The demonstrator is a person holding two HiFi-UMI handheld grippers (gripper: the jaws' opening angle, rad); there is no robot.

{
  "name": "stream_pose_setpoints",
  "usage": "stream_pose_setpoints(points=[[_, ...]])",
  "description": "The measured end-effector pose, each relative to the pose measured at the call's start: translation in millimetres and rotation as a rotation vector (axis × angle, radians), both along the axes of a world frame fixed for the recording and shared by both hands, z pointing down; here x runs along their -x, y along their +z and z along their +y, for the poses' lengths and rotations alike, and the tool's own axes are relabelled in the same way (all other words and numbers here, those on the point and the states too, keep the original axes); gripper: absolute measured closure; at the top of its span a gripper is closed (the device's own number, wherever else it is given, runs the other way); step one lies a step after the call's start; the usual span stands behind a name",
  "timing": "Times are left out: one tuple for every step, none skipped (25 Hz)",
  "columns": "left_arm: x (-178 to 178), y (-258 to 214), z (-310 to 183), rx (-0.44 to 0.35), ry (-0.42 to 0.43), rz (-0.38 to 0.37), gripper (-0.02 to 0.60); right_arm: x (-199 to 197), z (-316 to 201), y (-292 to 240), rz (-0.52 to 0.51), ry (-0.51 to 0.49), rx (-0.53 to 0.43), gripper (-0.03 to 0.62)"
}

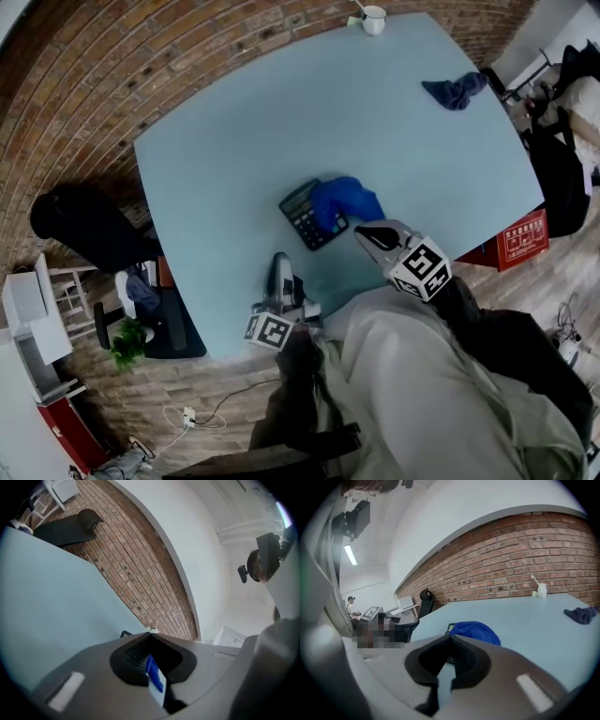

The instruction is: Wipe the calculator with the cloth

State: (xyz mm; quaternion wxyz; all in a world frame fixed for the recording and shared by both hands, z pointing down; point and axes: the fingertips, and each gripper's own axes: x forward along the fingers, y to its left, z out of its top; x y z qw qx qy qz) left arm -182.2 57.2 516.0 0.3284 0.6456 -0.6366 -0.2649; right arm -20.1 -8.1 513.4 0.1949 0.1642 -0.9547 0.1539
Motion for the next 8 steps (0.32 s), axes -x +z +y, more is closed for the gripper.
stream_pose_setpoints(points=[[1.0,0.2,-0.2,0.0,-0.002,0.001,0.578,0.4,-0.2,-0.4,-0.002,-0.001,0.0,0.592],[1.8,0.0,-0.5,-0.002,-0.005,0.002,0.578,0.9,-0.4,-1.0,-0.004,-0.002,-0.001,0.592],[2.3,-0.2,-0.6,-0.004,-0.007,0.003,0.578,1.4,-0.3,-1.5,-0.005,-0.005,-0.003,0.592],[2.4,-0.2,-0.4,-0.005,-0.01,0.004,0.578,1.9,0.1,-1.8,-0.006,-0.009,-0.005,0.592],[2.2,0.1,0.0,-0.004,-0.012,0.005,0.578,2.2,0.7,-1.8,-0.007,-0.013,-0.007,0.592],[1.8,0.6,0.4,-0.004,-0.015,0.006,0.578,2.5,1.4,-1.6,-0.007,-0.018,-0.008,0.592],[1.0,1.2,0.9,-0.004,-0.017,0.008,0.578,2.6,2.1,-1.3,-0.006,-0.023,-0.009,0.592],[0.2,1.9,1.3,-0.004,-0.018,0.01,0.578,2.7,2.8,-1.0,-0.006,-0.027,-0.01,0.592]])
